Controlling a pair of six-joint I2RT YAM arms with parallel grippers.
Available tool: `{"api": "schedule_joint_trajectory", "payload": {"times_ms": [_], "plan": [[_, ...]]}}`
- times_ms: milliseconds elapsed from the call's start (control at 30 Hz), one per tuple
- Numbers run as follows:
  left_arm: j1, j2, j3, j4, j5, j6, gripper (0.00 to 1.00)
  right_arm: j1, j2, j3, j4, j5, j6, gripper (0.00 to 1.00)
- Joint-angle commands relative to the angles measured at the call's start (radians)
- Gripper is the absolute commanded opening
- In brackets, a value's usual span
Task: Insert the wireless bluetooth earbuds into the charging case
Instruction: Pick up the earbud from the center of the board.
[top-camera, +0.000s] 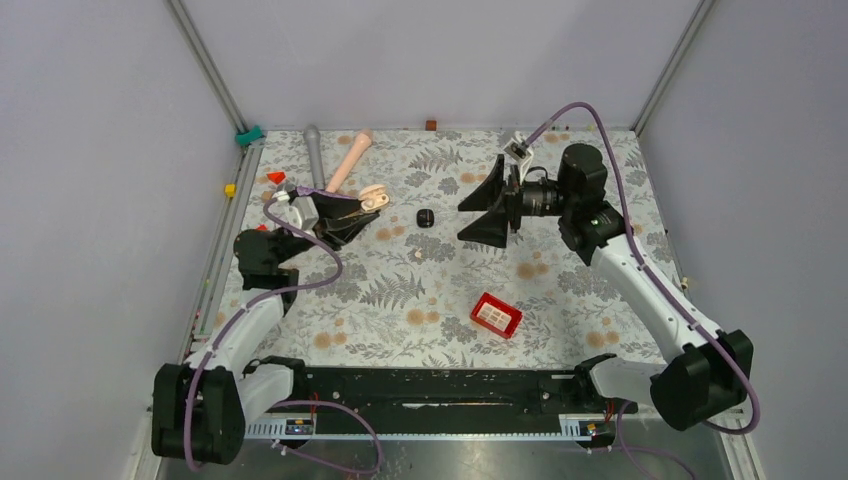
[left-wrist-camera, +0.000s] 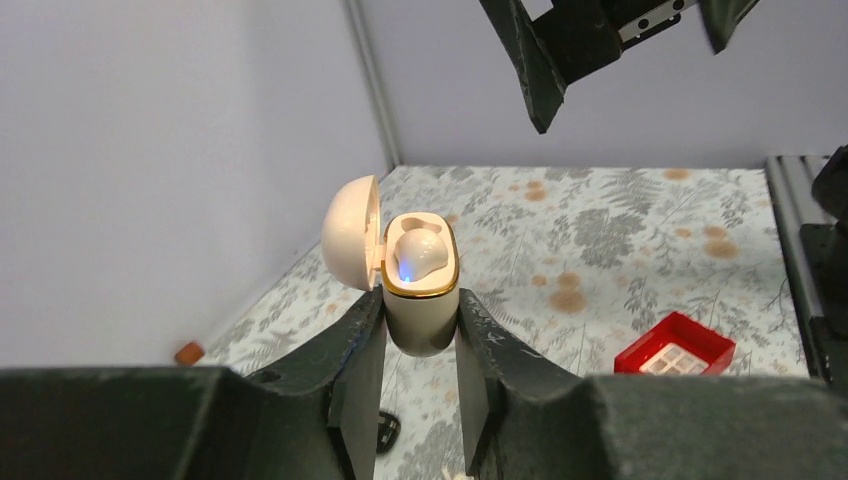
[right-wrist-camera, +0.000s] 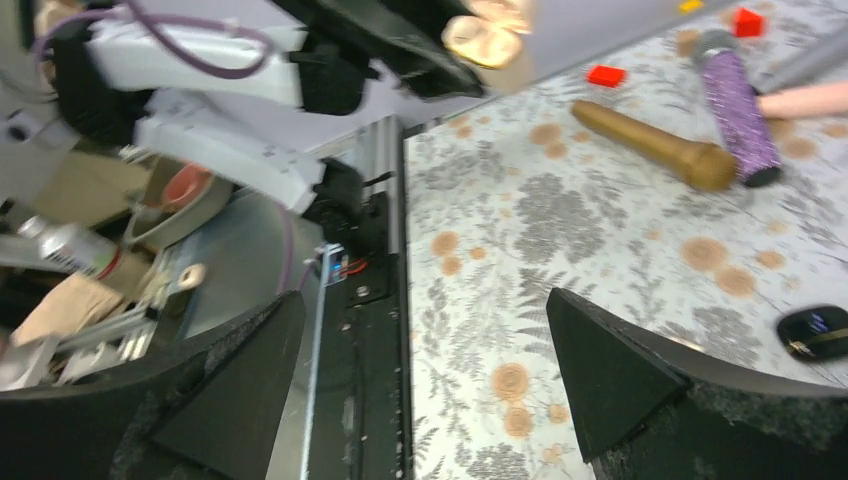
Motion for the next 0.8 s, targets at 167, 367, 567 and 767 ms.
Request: {"api": "schedule_joint_trajectory", "payload": {"times_ms": [167,367,567,767], "plan": [[0.125,-0.132,0.091,-0.636,0.177,0.356,0.00,0.008,0.159,0.087,-0.069,0.380,-0.224,1.00],[0.132,-0.180,0.086,-0.899,0.262,0.585,0.00,0.106,0.347,0.211,-0.309,0.486,-0.681,0.95],[0.155,-0.217,0.038,-0.915,0.313,0.642,0.00,0.223,0.577,0.391,-0.605,0.632,-1.100,0.93],[0.196,-0.211,0.058,-1.033,0.383,0.726,0.00,0.283,0.758,0.556,-0.789,0.721,-1.284,0.90]]}}
